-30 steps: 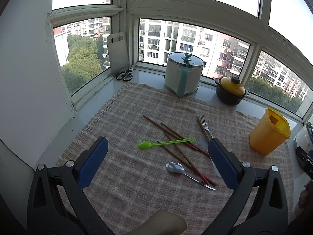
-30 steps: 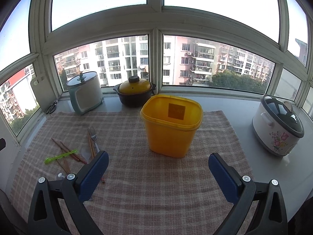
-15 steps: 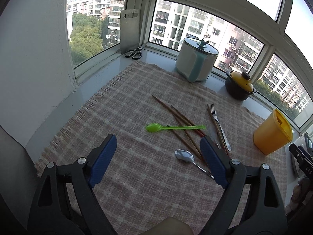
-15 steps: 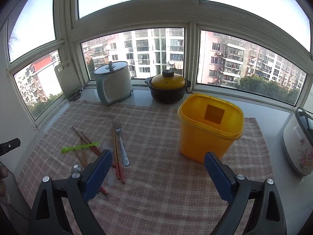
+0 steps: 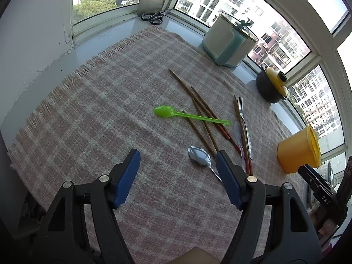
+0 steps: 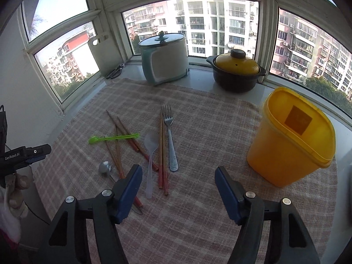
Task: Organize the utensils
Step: 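Move the right gripper down over the clear plastic spoon and chopstick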
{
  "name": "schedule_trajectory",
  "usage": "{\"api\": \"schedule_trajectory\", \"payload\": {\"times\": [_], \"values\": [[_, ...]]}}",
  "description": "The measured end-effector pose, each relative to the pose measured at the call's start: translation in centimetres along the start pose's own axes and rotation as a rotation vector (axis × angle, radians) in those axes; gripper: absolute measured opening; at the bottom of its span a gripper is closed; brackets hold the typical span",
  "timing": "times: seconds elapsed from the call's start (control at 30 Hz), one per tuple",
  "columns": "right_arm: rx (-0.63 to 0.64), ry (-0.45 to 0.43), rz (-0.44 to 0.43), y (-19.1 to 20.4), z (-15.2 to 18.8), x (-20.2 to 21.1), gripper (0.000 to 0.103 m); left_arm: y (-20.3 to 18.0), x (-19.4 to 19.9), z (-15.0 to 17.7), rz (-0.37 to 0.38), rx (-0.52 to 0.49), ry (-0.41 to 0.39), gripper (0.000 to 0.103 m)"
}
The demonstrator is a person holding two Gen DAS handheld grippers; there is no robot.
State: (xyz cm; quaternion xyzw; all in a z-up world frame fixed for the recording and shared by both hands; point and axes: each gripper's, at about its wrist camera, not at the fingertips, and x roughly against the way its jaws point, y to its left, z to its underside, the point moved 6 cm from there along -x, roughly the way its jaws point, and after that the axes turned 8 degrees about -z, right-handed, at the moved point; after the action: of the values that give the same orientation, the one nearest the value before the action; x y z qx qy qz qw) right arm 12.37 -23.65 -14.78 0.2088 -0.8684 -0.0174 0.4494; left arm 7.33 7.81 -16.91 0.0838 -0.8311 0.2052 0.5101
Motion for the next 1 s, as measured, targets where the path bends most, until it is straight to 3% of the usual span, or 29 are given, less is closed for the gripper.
{"api": "schedule_trajectory", "payload": {"times": [0.13,0.33,0.7,0.77,1.0], "values": [[0.023,0.059,-0.047,0.5,0.1,-2.0,0.062,-0.9,-1.5,0.8,0.043,0.007,0.058,0.063],[0.018,0.137,-0.094,0.4,-0.1,-4.8,0.051,-2.2,-3.1,1.0,0.072,0.011,0.096,0.059],[0.033,0.264,-0.113,-0.1,-2.3,-10.1,0.042,-6.4,-7.0,0.0,0.098,-0.057,0.147,0.048],[0.015,0.288,-0.129,-0.4,-2.7,-11.0,0.041,-7.0,-7.8,-0.3,0.092,-0.069,0.158,0.042],[-0.073,0.339,-0.223,-0.8,-3.6,-13.7,0.034,-8.2,-11.2,-1.0,0.106,-0.049,0.234,0.038]]}}
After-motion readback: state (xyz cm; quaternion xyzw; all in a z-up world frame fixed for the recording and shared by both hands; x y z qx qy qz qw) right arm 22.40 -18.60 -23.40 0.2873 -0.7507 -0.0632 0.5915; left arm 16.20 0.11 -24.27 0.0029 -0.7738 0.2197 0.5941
